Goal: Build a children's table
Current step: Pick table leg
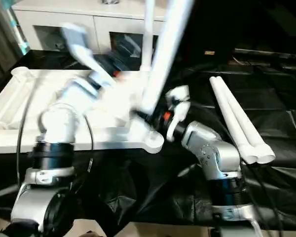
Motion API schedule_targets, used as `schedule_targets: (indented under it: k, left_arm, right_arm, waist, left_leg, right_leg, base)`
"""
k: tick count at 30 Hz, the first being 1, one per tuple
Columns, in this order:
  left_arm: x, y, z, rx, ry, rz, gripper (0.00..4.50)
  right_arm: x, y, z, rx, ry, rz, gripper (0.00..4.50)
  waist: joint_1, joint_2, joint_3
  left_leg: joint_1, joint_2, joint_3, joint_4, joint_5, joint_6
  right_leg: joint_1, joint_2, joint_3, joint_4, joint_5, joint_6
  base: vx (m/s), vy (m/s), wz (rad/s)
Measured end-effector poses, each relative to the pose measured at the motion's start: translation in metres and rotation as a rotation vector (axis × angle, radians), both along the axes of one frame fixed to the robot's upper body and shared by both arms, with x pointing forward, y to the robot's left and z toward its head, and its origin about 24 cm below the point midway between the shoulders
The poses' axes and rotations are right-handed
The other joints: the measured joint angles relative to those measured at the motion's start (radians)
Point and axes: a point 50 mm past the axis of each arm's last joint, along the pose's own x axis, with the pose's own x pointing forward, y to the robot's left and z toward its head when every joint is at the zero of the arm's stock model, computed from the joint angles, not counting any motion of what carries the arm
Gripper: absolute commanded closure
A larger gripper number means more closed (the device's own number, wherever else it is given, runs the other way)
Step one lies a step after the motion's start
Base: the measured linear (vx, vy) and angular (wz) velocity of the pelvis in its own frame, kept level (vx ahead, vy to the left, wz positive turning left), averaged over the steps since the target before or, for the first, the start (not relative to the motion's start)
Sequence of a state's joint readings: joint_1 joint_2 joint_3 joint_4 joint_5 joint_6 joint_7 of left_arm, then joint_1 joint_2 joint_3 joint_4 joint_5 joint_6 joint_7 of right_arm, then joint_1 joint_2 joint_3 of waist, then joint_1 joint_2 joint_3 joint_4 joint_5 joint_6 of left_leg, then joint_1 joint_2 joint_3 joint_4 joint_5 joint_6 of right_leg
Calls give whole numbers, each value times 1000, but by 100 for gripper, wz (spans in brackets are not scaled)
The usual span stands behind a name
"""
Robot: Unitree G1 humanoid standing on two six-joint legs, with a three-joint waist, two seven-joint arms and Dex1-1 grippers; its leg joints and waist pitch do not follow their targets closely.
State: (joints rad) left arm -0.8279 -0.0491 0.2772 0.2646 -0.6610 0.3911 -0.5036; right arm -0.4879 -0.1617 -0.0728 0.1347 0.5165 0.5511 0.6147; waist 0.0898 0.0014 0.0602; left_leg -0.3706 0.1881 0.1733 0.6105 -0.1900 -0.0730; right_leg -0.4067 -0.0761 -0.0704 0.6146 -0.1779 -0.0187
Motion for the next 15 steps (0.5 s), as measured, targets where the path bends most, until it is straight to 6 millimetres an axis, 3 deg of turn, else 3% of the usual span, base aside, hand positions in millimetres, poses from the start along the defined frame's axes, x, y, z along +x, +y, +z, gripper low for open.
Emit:
schedule_targets:
  k: [3, 5, 10, 15]
  left_arm:
    - [-2, 8, -17, 372, -117, -14, 152]
    - [-5, 8, -31, 477, -127, -53, 152]
    - [-19, 3, -67, 882, -204, -367, 152]
    - [-26, 10, -109, 1094, -127, -594, 152]
  right_arm:
    - [6, -15, -8, -99, -4, -114, 261]
    - [7, -24, -13, -151, 12, -158, 261]
    - [7, -46, -19, -270, 10, -238, 261]
    - [0, -63, -29, -346, 31, -276, 261]
  waist:
    - [0, 6, -2]
    - [3, 7, -2]
    - [-1, 17, -1]
    - [-9, 40, -1]
  left_leg:
    - [0, 0, 0, 0, 0, 0]
    - [0, -1, 0, 0, 0, 0]
    - [1, -1, 0, -1, 0, -1]
    - [2, -1, 1, -2, 0, -1]
  right_leg:
    - [1, 0, 0, -1, 0, 0]
    - [1, 0, 0, -2, 0, 1]
    - [1, 0, 1, -2, 0, 1]
    - [1, 0, 1, -1, 0, 1]
  base:
    - [0, 0, 0]
    - [0, 0, 0]
    - [0, 0, 0]
    - [0, 0, 0]
